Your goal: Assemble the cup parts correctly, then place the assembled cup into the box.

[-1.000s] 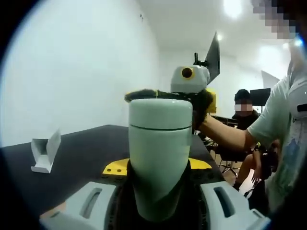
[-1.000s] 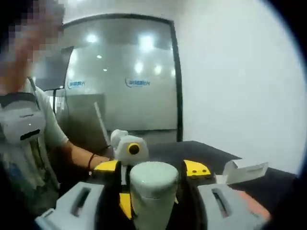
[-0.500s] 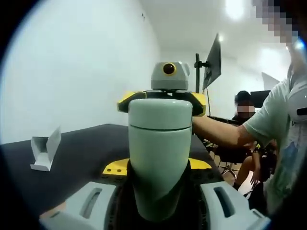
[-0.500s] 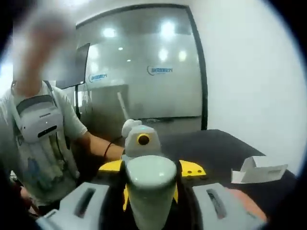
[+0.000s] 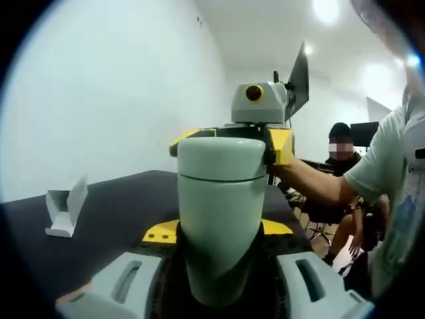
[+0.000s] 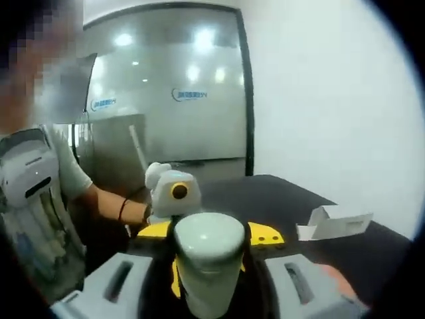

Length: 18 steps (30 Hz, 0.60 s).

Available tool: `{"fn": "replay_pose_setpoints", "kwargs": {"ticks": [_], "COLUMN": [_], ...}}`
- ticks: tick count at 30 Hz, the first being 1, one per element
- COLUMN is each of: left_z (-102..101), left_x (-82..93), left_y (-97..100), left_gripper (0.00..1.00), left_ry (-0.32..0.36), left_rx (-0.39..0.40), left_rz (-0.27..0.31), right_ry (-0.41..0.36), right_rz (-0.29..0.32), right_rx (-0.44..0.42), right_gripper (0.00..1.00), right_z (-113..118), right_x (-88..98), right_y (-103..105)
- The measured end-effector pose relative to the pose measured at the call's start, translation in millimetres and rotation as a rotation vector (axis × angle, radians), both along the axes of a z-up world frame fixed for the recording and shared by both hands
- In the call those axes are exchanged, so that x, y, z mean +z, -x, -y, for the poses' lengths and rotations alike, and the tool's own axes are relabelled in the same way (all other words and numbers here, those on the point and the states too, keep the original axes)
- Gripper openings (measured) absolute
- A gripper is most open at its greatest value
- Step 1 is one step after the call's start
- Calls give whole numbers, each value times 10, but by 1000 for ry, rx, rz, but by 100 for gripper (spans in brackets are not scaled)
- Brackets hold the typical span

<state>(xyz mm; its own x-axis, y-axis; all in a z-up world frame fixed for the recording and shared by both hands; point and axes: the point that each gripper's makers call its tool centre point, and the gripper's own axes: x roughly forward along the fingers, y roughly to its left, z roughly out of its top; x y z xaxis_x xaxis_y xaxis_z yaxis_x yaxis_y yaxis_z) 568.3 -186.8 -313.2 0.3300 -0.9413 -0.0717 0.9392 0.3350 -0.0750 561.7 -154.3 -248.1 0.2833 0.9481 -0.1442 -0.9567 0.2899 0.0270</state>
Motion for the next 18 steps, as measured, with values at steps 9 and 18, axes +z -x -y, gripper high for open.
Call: {"fn": "replay_pose_setpoints", "kwargs": {"ticks": [9, 18], "left_z": [4, 1], "left_x": [4, 9], "left_y": [17, 16], "left_gripper": [37, 38], "left_ry": [-6, 14], "left_rx": [4, 6], "left_rz": [9, 26], "right_ry": [-4, -43], "right_rz": [18, 60], "right_rx": [-174, -145], "right_gripper": [37, 40], "right_z": [43, 84], "right_x": [13, 35], "right_y": [-12, 12]}}
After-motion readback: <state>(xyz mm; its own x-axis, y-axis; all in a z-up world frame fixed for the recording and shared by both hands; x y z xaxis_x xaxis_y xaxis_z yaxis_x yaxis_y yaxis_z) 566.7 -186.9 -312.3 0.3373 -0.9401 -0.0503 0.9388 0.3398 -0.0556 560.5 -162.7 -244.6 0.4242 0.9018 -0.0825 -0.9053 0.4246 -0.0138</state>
